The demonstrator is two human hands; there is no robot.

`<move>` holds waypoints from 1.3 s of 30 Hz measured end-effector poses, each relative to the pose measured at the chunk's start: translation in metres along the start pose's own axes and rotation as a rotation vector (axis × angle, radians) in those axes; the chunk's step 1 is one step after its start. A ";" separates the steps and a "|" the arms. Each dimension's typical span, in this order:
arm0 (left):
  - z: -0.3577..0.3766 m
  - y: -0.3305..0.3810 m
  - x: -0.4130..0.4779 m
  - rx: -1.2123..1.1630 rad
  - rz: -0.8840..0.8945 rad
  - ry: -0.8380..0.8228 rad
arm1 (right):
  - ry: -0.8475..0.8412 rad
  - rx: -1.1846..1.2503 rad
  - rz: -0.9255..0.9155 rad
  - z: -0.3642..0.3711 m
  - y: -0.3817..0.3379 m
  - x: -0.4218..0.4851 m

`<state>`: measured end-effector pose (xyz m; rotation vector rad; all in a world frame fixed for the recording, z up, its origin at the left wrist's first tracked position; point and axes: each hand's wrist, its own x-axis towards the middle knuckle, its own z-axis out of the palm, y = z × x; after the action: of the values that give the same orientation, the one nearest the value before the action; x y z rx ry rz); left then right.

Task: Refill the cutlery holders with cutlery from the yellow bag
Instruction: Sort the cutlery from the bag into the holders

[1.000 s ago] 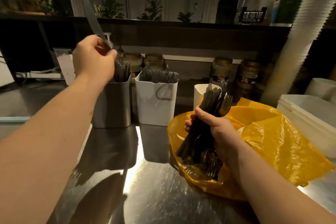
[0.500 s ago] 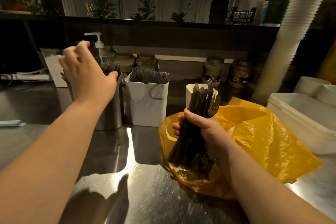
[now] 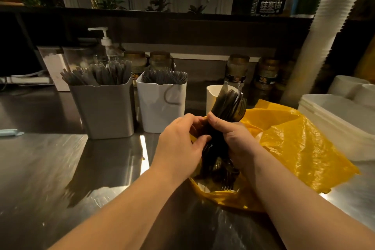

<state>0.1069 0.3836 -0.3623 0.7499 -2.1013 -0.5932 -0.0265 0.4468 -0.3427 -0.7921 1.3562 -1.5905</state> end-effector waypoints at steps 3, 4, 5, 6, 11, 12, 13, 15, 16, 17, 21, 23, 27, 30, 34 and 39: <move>-0.001 -0.001 0.002 -0.121 -0.111 -0.055 | -0.014 0.037 0.011 0.000 0.001 0.002; -0.001 -0.002 0.003 -0.147 -0.143 -0.080 | -0.009 0.052 0.014 0.000 0.001 0.002; 0.000 -0.002 0.003 -0.174 -0.172 -0.108 | -0.001 0.069 0.013 0.000 0.001 0.003; 0.000 -0.002 0.003 -0.208 -0.205 -0.138 | 0.007 0.084 0.008 0.001 0.001 0.003; -0.002 -0.005 0.005 -0.473 -0.394 -0.180 | -0.006 0.023 -0.024 0.000 0.001 0.004; -0.003 -0.006 0.005 -0.497 -0.416 -0.184 | -0.013 0.004 -0.018 -0.001 0.001 0.004; -0.004 -0.006 0.005 -0.524 -0.436 -0.192 | -0.019 -0.003 -0.007 -0.001 0.001 0.004; -0.004 -0.007 0.005 -0.567 -0.453 -0.211 | -0.018 -0.010 0.001 -0.002 0.000 0.003; -0.004 -0.008 0.004 -0.579 -0.452 -0.216 | -0.010 -0.019 -0.002 -0.003 0.000 0.004; -0.004 -0.007 0.004 -0.591 -0.453 -0.217 | 0.002 -0.026 -0.005 -0.003 0.000 0.004; -0.004 -0.007 0.005 -0.617 -0.462 -0.205 | 0.032 -0.016 -0.010 -0.002 -0.001 0.003; -0.004 -0.007 0.005 -0.633 -0.478 -0.202 | 0.032 -0.007 -0.014 -0.001 -0.002 0.003; -0.001 -0.007 0.004 -0.678 -0.522 -0.172 | 0.087 -0.010 0.003 -0.001 -0.002 0.003; 0.000 -0.007 0.005 -0.691 -0.532 -0.108 | 0.116 0.014 0.018 0.000 -0.002 0.003; 0.002 -0.009 0.006 -0.642 -0.517 -0.043 | 0.149 0.011 0.025 0.002 -0.001 0.003; 0.003 -0.009 0.003 -0.541 -0.475 -0.057 | 0.192 -0.026 0.046 0.003 -0.001 0.003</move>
<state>0.1057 0.3757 -0.3680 0.9130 -1.6824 -1.3855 -0.0259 0.4428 -0.3412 -0.6314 1.5229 -1.6492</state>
